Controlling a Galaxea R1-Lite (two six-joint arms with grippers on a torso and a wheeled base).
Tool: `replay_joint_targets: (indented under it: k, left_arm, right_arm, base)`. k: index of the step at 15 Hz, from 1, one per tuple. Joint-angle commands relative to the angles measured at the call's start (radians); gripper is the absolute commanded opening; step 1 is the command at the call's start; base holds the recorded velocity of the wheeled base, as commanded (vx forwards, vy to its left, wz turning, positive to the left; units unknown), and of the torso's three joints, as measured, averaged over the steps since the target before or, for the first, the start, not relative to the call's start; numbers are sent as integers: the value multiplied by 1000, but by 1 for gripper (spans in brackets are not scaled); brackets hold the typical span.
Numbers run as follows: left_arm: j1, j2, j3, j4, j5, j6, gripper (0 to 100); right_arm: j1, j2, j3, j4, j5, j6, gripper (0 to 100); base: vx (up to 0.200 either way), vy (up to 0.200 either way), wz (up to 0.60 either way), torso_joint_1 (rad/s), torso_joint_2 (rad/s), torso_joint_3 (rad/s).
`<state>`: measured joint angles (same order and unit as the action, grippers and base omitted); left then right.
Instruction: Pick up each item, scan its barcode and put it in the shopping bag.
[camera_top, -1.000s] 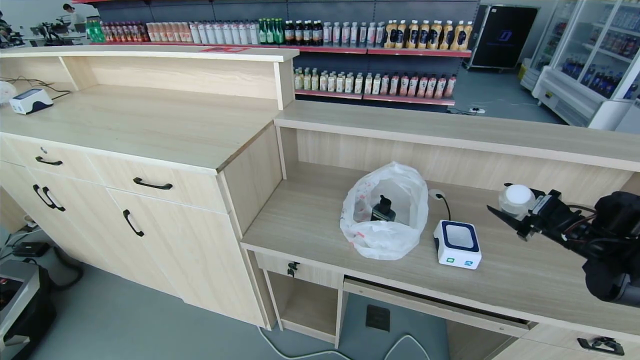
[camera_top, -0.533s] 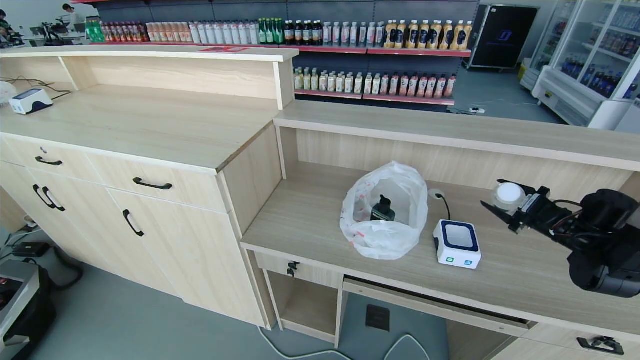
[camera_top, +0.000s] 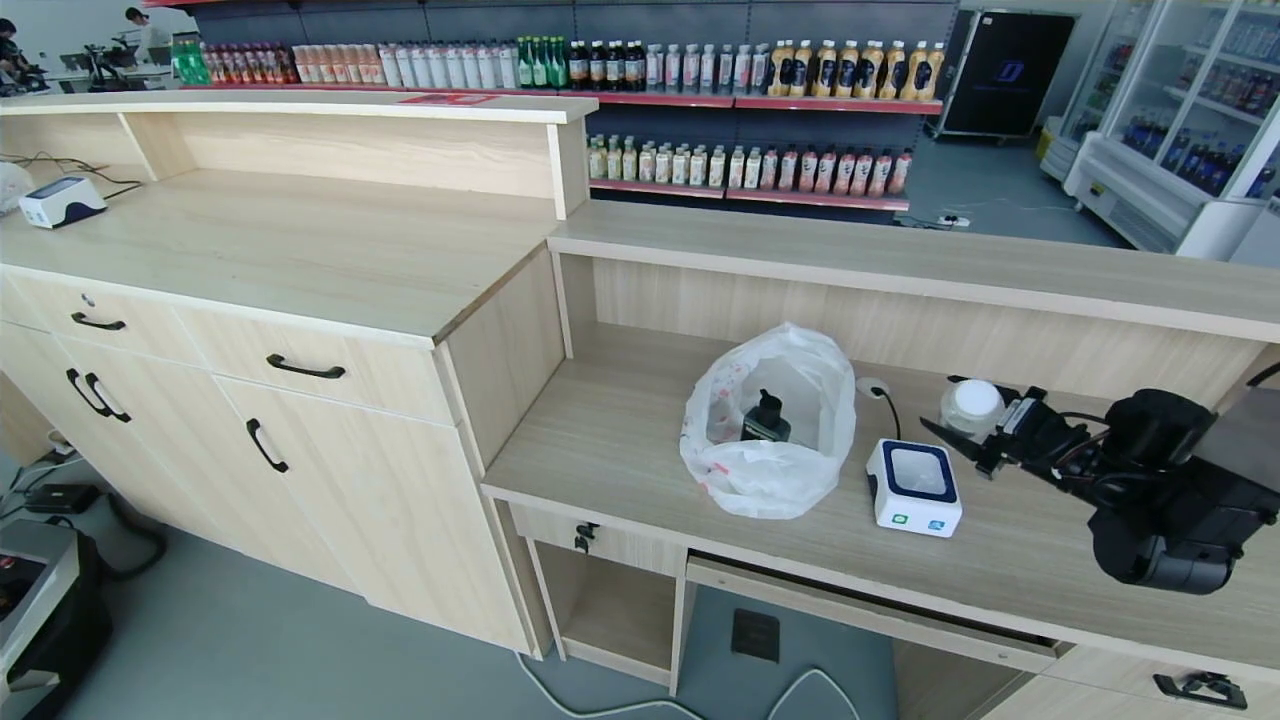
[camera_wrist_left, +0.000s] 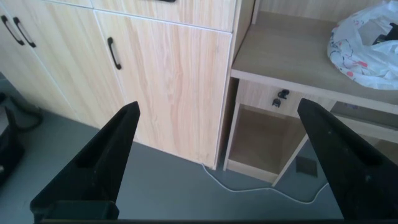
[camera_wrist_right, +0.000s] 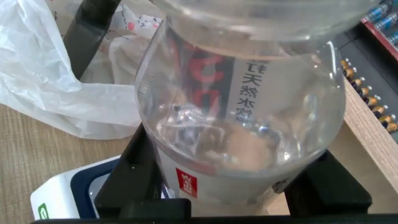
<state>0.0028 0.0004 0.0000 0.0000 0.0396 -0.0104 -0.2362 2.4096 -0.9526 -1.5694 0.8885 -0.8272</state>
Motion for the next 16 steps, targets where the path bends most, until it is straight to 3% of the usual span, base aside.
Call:
replay_joint_targets:
  k: [1, 10, 16]
  left_arm:
    - [0, 0, 0, 0, 0, 0, 100]
    - [0, 0, 0, 0, 0, 0, 100]
    - [0, 0, 0, 0, 0, 0, 100]
  right_arm:
    - [14, 31, -23, -1, 18, 7, 0]
    - [12, 72, -64, -1, 50, 10, 0]
    - [24, 140, -233, -1, 53, 126, 0]
  base:
    - [0, 0, 0, 0, 0, 0]
    - [0, 0, 0, 0, 0, 0]
    - [0, 0, 0, 0, 0, 0]
